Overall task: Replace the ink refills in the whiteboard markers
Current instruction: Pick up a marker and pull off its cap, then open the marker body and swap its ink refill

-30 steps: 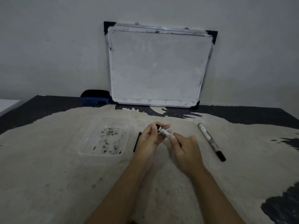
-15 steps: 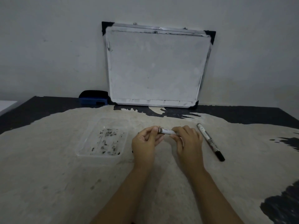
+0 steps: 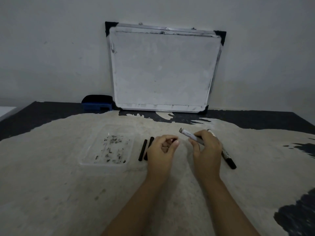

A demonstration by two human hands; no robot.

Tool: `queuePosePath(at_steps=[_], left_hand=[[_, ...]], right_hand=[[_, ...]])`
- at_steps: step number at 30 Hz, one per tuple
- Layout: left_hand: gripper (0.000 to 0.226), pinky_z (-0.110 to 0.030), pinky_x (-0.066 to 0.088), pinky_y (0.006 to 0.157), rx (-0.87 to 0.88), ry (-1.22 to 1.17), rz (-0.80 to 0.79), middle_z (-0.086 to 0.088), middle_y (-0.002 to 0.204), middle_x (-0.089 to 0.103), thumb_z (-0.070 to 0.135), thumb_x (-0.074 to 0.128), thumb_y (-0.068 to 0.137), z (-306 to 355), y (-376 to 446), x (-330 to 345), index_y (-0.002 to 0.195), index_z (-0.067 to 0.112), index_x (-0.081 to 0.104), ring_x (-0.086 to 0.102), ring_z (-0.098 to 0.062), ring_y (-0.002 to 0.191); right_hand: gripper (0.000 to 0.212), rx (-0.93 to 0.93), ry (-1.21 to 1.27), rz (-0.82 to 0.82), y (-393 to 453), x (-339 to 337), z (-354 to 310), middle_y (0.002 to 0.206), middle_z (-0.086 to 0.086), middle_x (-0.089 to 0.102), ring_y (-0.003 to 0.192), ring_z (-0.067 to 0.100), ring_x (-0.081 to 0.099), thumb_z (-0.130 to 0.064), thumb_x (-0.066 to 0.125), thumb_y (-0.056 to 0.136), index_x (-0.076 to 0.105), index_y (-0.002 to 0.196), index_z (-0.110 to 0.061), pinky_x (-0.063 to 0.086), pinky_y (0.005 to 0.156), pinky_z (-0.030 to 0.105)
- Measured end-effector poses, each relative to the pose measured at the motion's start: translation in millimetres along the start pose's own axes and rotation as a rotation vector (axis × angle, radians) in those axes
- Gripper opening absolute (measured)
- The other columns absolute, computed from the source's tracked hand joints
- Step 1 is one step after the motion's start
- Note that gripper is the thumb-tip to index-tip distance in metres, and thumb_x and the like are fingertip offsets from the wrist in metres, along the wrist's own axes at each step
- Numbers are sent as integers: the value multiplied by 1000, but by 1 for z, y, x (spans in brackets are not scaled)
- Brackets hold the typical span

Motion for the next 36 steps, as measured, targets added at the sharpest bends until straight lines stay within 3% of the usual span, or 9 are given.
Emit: queuePosePath(at_steps=[6, 11, 16, 20, 24, 27, 29, 31, 36], left_hand=[[16, -1, 41, 77, 96, 329, -148, -2, 99, 67, 9, 63, 84, -6, -3, 20, 98, 12, 68, 57, -4, 87], [32, -27, 45, 95, 119, 483, -223, -1, 109, 57, 24, 63, 83, -11, -5, 31, 113, 14, 59, 53, -14, 103], [32, -8, 47, 73, 4, 230, -155, 8, 97, 60, 29, 60, 87, -12, -1, 19, 116, 17, 55, 57, 1, 86], [16, -5, 47, 70, 14, 107, -210, 9, 85, 66, 21, 54, 91, -7, -2, 22, 104, 16, 62, 62, 4, 80], [15, -5, 46, 68, -45, -8, -159, 11, 76, 65, 14, 54, 91, -8, 2, 15, 85, 26, 60, 60, 8, 73], [20, -10, 50, 71, -75, -78, -139, 7, 77, 66, 13, 53, 91, -10, 5, 12, 83, 30, 59, 62, 3, 73], [18, -11, 50, 72, -67, -95, -176, 7, 79, 67, 13, 54, 90, -8, 4, 15, 85, 29, 61, 63, 3, 75], [16, -11, 50, 73, -37, -70, -226, 10, 83, 68, 15, 54, 90, -5, 3, 19, 91, 28, 63, 64, 4, 80], [26, -2, 45, 78, -30, 33, -178, 8, 106, 64, 17, 48, 94, -11, 4, 15, 117, 16, 59, 61, -2, 95]], right_hand=[[18, 72, -146, -57, 0, 6, 9, 78, -4, 63, 81, 17, 56, -2, 68, 77, 63, 83, -19, 36, 97, 42], [31, 80, -189, -71, 0, 7, 11, 82, -5, 69, 94, 17, 58, 4, 65, 71, 71, 88, -21, 27, 108, 48], [27, -107, -161, 25, -1, -2, -15, 83, -4, 72, 99, 23, 60, 5, 70, 70, 73, 83, -18, 21, 110, 47], [23, -283, -145, 103, -4, -6, -32, 112, 3, 70, 121, 25, 52, -1, 70, 74, 74, 89, -17, 5, 118, 43], [57, -150, -39, 251, -2, -24, -26, 150, 17, 31, 141, 27, 24, -1, 59, 82, 46, 135, -15, 15, 118, 46], [45, 84, 328, 198, -5, -19, -12, 137, 9, 46, 128, 14, 43, -16, 54, 90, 44, 133, -9, 38, 105, 28], [24, 154, 437, 40, -7, 1, -12, 103, -1, 66, 97, 3, 60, -28, 56, 91, 60, 109, -13, 49, 82, 21], [16, 177, 483, -43, -9, 13, -9, 79, -5, 68, 76, 3, 64, -26, 58, 90, 65, 89, -12, 50, 68, 17], [7, 24, 385, 213, -7, -17, -20, 78, -20, 57, 73, -5, 57, -18, 57, 91, 56, 84, -19, 46, 68, 11]])
Point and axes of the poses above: each hand's wrist, its own y-axis towards the middle knuckle, its own x-axis out of the palm, z = x × y, the point moved 10 cm from there along y, towards the middle knuckle
